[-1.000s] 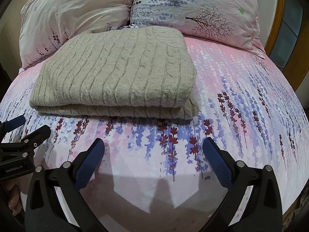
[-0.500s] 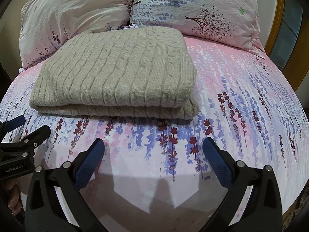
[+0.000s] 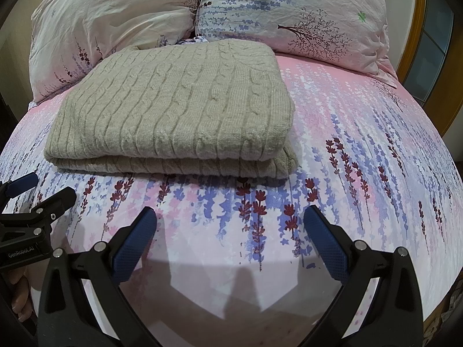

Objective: Fold small clothes

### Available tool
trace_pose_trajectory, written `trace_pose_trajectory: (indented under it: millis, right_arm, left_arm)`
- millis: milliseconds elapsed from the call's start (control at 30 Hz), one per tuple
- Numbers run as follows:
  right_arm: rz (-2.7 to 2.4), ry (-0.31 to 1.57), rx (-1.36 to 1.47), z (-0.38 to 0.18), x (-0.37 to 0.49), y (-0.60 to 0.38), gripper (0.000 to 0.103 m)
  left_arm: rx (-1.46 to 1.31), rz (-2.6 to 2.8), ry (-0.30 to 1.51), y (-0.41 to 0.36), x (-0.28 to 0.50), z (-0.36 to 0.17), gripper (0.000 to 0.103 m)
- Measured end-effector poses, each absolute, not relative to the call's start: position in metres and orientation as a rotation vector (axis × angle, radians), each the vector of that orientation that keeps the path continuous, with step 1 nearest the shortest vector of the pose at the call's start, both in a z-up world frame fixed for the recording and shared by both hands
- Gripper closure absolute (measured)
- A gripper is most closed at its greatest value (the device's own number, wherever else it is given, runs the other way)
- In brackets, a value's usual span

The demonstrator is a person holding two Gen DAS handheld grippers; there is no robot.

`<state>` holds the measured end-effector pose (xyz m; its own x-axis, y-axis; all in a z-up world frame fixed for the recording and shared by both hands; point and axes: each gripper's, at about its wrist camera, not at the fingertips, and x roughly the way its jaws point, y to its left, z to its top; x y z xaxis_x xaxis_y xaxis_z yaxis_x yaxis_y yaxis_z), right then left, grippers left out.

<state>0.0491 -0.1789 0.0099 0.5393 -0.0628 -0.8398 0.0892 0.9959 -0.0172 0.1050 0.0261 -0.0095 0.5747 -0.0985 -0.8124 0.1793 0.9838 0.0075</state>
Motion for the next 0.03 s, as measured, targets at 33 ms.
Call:
trace_pose_trajectory:
  millis: [33]
  right_arm:
    - [-0.09, 0.997, 0.029, 0.0099, 0.049, -0.1789, 0.002]
  left_arm:
    - [0.092, -0.163, 0.945, 0.0262, 0.1049, -0.0095, 0.001]
